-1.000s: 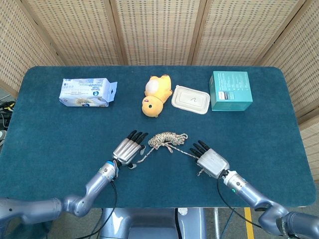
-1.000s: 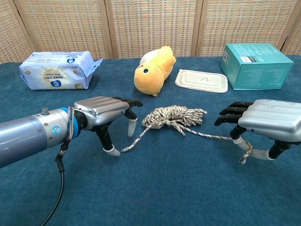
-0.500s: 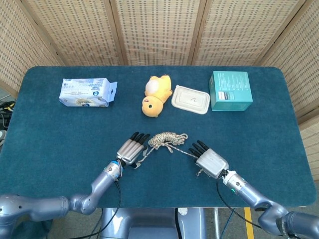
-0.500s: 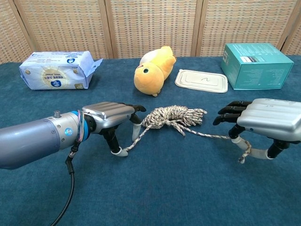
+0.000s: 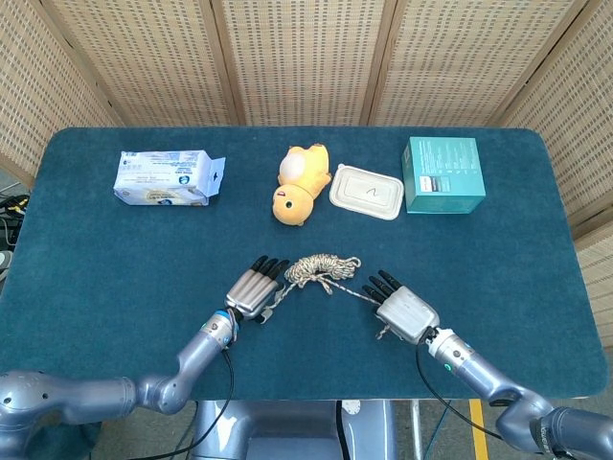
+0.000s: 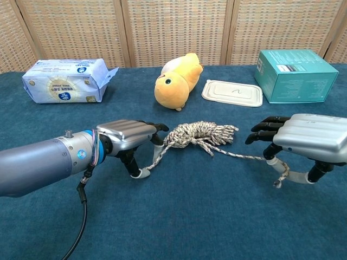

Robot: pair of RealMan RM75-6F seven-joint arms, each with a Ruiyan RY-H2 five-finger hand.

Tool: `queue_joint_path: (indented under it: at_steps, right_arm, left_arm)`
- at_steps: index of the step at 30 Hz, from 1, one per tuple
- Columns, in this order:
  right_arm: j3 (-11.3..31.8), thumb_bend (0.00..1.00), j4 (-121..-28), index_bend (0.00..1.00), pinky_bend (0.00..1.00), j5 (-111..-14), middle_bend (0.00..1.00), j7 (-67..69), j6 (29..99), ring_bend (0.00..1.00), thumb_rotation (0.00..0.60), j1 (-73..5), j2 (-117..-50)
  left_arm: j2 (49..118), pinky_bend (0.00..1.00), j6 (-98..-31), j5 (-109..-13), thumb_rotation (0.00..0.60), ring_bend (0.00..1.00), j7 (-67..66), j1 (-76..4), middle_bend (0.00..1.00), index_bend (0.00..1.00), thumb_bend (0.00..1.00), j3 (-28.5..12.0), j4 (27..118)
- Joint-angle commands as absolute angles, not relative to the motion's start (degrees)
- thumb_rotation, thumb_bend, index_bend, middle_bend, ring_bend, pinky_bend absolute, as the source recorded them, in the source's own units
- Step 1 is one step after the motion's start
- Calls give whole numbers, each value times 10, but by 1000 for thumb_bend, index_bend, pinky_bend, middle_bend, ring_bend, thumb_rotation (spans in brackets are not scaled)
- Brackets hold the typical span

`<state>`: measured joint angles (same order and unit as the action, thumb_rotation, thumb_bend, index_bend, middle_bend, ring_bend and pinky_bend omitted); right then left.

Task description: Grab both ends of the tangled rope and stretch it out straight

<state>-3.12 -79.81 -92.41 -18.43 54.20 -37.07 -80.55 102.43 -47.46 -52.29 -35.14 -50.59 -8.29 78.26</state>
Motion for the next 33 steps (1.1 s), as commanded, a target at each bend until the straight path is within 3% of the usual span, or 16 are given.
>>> queue_joint_path:
  at_steps: [1, 14, 22, 33]
  right_arm:
    - [-32, 415, -798, 688, 0, -925, 109, -183, 543, 0, 600, -370, -805]
    - [-33, 415, -793, 688, 0, -926, 110, -178, 545, 0, 600, -368, -806]
    - [-33, 415, -791, 688, 0, -926, 111, -178, 544, 0, 600, -369, -807]
    - [-29, 414, -799, 688, 0, -924, 112, -184, 546, 0, 600, -370, -801]
  left_arm:
    - [1026, 0, -476, -518, 600, 0, -355, -509, 0, 531, 340, -80, 782]
    - [1033, 0, -485, -509, 600, 0, -355, -513, 0, 573, 347, -70, 775]
    - [1032, 0, -491, -506, 600, 0, -355, -514, 0, 660, 356, -68, 774]
    - [1018, 0, -502, -497, 600, 0, -357, -513, 0, 666, 400, -69, 784]
